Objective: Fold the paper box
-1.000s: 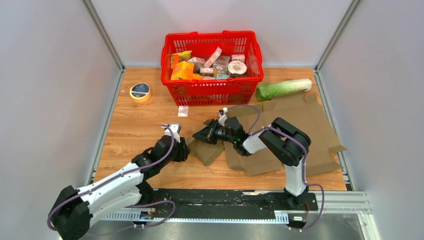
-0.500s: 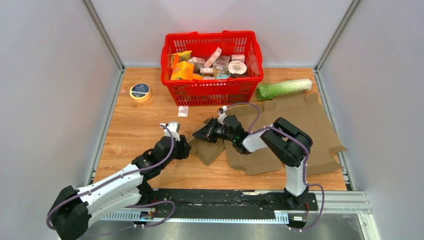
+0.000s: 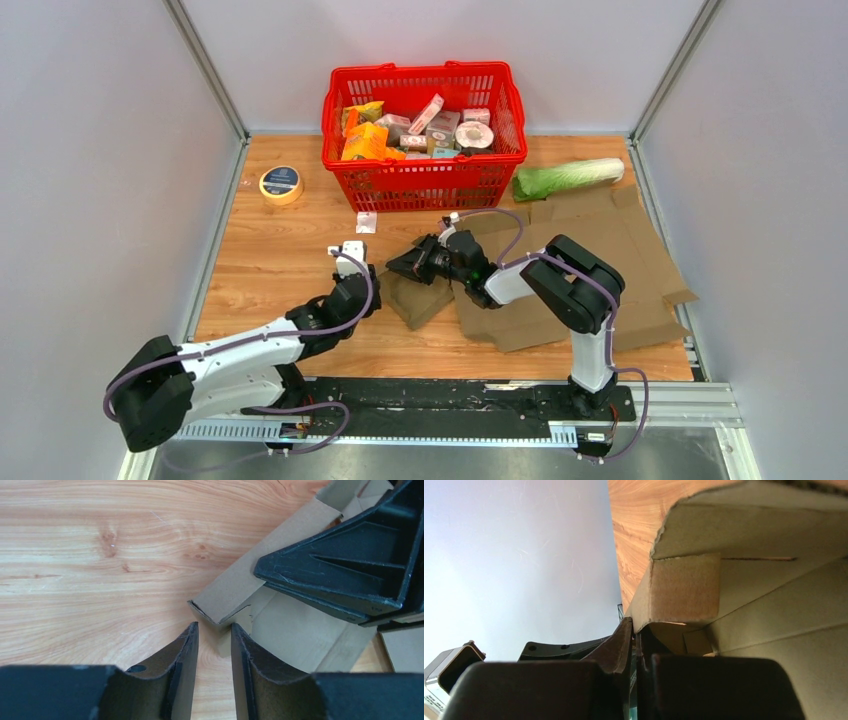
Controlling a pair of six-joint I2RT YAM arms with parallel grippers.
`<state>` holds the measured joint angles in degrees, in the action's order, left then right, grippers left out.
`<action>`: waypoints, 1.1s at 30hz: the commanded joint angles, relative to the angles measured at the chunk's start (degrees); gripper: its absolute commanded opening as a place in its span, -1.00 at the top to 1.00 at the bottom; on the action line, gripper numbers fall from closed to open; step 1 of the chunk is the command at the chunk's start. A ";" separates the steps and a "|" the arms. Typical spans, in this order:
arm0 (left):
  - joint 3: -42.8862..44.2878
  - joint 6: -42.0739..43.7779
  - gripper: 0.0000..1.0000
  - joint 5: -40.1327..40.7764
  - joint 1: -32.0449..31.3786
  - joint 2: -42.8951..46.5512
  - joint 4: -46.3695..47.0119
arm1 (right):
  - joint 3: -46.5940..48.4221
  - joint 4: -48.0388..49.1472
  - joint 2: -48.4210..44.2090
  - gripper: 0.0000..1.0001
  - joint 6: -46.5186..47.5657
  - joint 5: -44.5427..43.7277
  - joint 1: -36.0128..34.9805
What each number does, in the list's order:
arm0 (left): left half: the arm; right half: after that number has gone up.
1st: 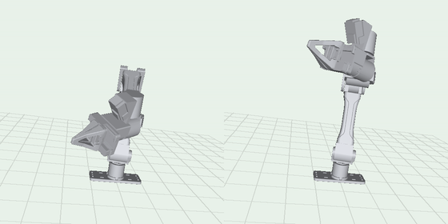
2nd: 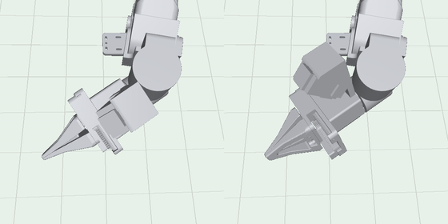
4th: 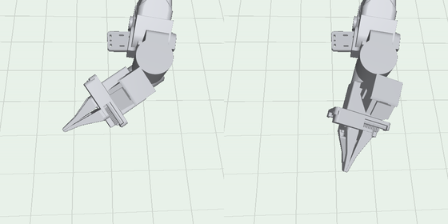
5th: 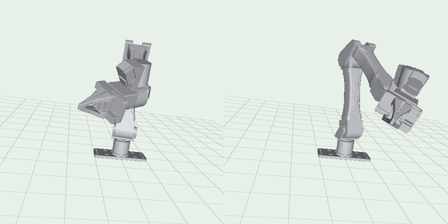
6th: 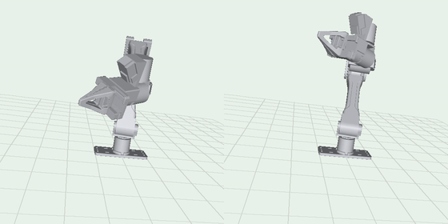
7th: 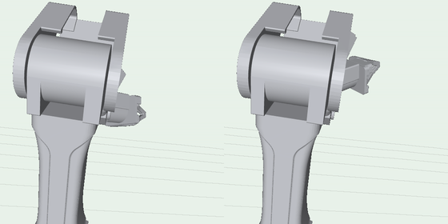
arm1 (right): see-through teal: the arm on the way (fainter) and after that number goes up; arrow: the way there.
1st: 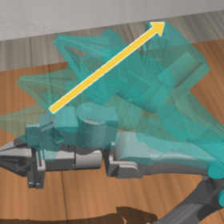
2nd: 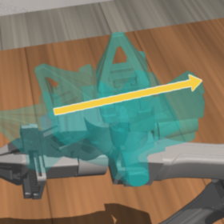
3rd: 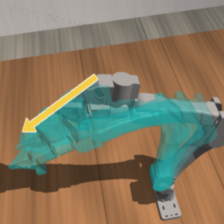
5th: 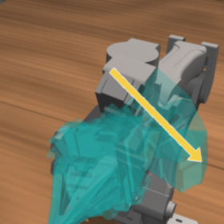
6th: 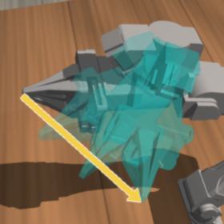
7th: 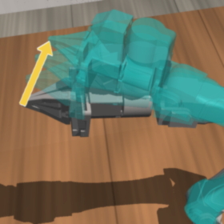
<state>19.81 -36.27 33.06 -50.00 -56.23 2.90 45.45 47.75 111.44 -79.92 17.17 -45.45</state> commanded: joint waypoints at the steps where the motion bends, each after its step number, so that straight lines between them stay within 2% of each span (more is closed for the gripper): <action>1: 2.33 -2.75 0.26 12.46 -1.24 -3.09 2.20 | -1.07 -6.17 2.29 0.91 1.26 1.64 -1.75; 5: 4.79 -2.84 0.42 17.81 -2.82 -5.55 0.46 | -0.80 -5.82 2.73 0.92 0.65 2.17 -1.83; 7: 6.81 -5.74 0.43 20.11 -3.44 -7.39 -2.53 | -0.54 -6.17 2.56 0.92 0.73 2.08 -1.92; 14: 4.01 -3.46 0.46 13.89 -4.05 -8.03 2.37 | -0.36 -7.49 1.42 0.92 2.22 1.91 -1.92; 18: 2.25 -1.70 0.24 8.18 -4.05 -1.97 0.89 | -0.10 -7.93 0.36 0.93 4.42 1.73 -1.83; 19: 2.94 -1.52 0.14 7.21 -4.05 1.35 -2.51 | -0.01 -7.85 0.45 0.95 4.77 1.64 -1.83; 21: 3.74 -3.35 0.07 5.00 -4.14 5.14 -11.45 | 0.34 -7.84 0.27 0.97 4.86 1.81 -1.83; 25: 3.92 -7.66 -0.05 4.65 -3.36 16.99 -23.24 | 0.69 -7.76 0.10 0.99 4.60 1.90 -1.92; 27: 2.96 -10.13 -0.01 0.45 -1.34 19.83 -26.43 | 0.52 -6.71 0.18 1.00 4.51 1.99 -1.83; 28: 2.43 -10.83 0.03 -4.44 1.11 21.67 -26.71 | 0.43 -6.09 0.10 1.00 4.25 2.08 -1.83; 31: 0.14 -12.94 0.04 -12.20 4.37 23.18 -25.40 | -0.19 -3.54 -0.25 1.00 3.19 2.52 -1.83; 33: -1.43 -13.47 0.03 -13.63 4.38 24.05 -22.78 | -0.28 -3.36 -0.61 1.00 2.67 2.52 -1.92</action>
<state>20.99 -46.17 28.62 -46.63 -33.21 -19.14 45.39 41.45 113.10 -77.97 19.66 -47.11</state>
